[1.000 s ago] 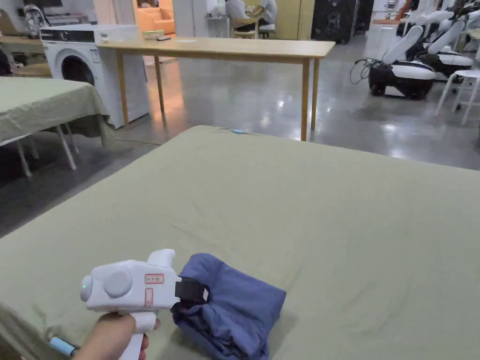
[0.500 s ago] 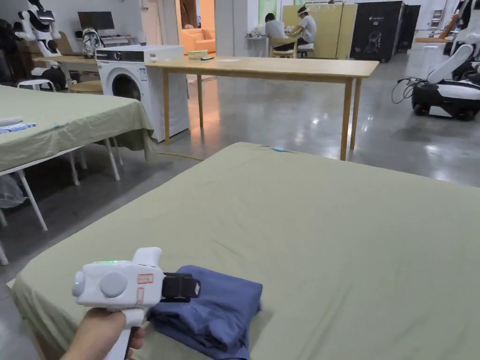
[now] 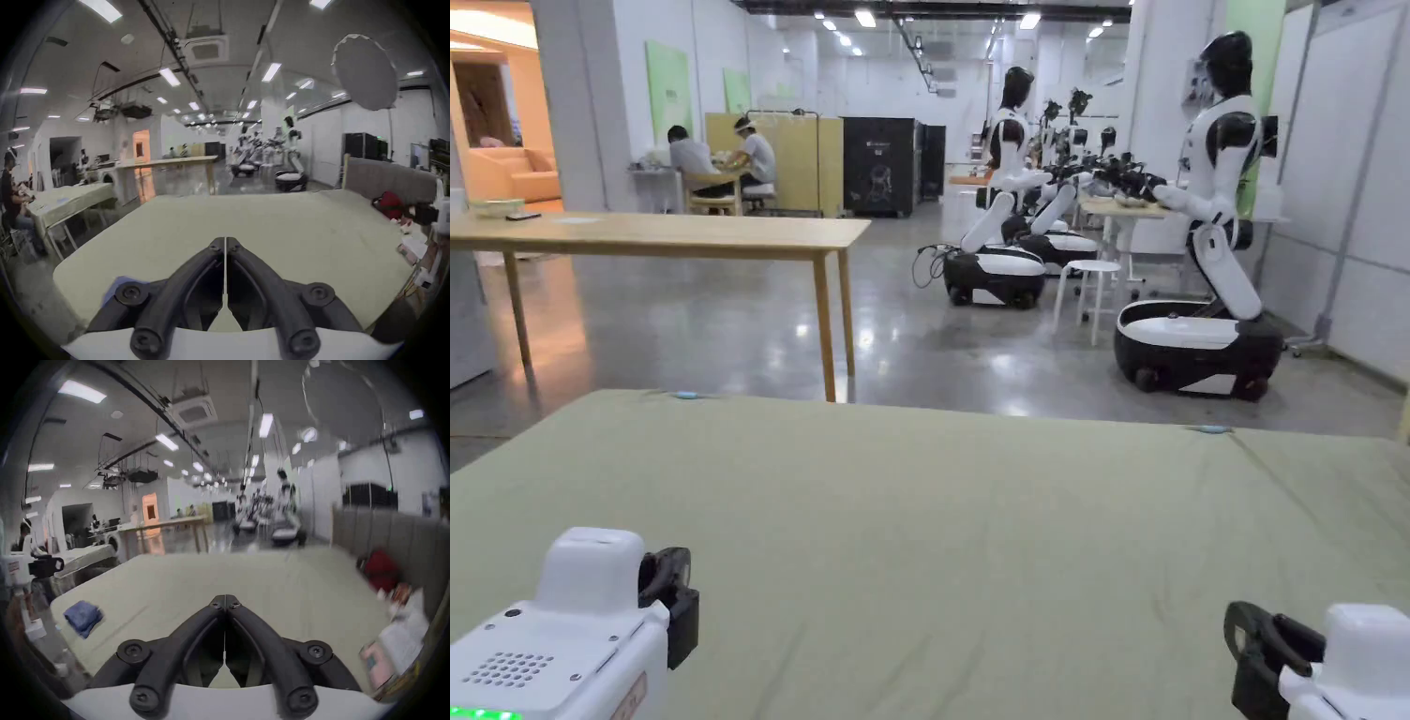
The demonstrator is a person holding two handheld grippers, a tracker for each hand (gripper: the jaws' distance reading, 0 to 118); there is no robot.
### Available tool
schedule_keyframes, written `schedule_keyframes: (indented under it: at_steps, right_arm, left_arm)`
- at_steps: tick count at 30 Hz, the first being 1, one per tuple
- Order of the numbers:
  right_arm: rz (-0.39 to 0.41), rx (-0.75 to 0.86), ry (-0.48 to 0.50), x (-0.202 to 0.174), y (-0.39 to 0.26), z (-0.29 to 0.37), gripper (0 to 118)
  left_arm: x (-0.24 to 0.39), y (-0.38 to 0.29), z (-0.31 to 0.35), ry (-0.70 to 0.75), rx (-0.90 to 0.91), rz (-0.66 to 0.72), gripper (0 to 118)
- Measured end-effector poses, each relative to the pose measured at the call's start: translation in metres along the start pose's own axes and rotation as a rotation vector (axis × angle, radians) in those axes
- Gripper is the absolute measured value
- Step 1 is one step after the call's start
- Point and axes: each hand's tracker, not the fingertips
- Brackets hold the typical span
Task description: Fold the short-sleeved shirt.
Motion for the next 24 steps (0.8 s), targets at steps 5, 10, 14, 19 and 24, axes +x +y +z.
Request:
schedule_keyframes:
  at_steps: [5, 10, 14, 19, 24]
  right_arm:
    - [0.058, 0.068, -0.040, 0.014, 0.059, -0.017, 1]
    - [0.091, 0.079, -0.098, 0.022, 0.081, -0.037, 1]
    - [0.030, 0.072, -0.095, 0.023, 0.080, -0.036, 4]
    - [0.041, 0.030, -0.051, 0.017, 0.072, -0.040, 23]
    - [0.029, 0.026, -0.021, 0.011, 0.071, -0.040, 78]
  left_arm:
    - [0.085, 0.042, -0.034, -0.077, 0.075, -0.043, 0]
    - [0.124, 0.075, -0.050, -0.094, 0.103, -0.065, 0]
    - [0.131, 0.079, -0.036, -0.094, 0.129, -0.081, 1]
    - [0.128, 0.077, -0.037, -0.118, 0.105, -0.062, 25]
    - [0.125, 0.078, -0.033, -0.136, 0.109, -0.032, 87]
